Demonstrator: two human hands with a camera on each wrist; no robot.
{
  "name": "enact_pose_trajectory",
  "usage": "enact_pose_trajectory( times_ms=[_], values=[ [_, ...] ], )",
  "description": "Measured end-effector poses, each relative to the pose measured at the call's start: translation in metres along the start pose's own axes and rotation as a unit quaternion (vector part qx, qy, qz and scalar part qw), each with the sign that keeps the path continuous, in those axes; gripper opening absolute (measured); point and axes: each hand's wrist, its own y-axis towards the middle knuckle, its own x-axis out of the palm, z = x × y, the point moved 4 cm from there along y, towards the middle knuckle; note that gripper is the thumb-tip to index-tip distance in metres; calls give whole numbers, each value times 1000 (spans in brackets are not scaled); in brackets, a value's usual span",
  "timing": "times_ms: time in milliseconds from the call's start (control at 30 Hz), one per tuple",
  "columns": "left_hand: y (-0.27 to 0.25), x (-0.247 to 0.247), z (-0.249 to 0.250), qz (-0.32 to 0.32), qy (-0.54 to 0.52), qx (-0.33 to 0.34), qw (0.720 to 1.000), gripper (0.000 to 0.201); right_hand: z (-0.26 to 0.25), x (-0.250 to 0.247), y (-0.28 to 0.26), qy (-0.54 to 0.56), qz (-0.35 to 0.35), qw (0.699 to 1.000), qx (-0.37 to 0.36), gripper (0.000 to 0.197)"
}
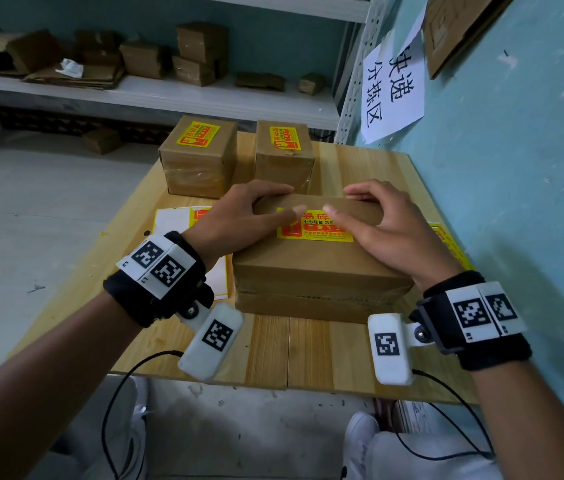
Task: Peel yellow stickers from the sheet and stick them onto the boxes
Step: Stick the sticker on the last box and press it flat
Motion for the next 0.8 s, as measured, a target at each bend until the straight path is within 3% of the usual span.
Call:
enact_pose_trajectory(
  times_ms=[67,167,300,433,567,700,800],
  values=[
    [-1,0,1,-11,28,18,999,62,-2,2,-2,-30,-27,999,-8,60],
    [-3,-1,0,-32,35,24,999,67,0,1,-3,-12,-54,998,-3,68],
    [-3,-7,-3,-67,-32,8,997,66,5,-4,-4,71,-79,994,8,59],
    [-2,-13,-5,-88,-61,7,994,52,9,-12,-5,150,-104,983,7,45],
    [-2,-10,-1,-47,-71,-6,996,43,9,-10,-2,142,-79,987,16,36],
    [1,-5,1,7,-45,3,999,41,6,0,4,31,-34,999,-5,47],
    [3,-4,0,16,-34,3,999,36,7,1,9,38,-30,999,4,38]
  ],
)
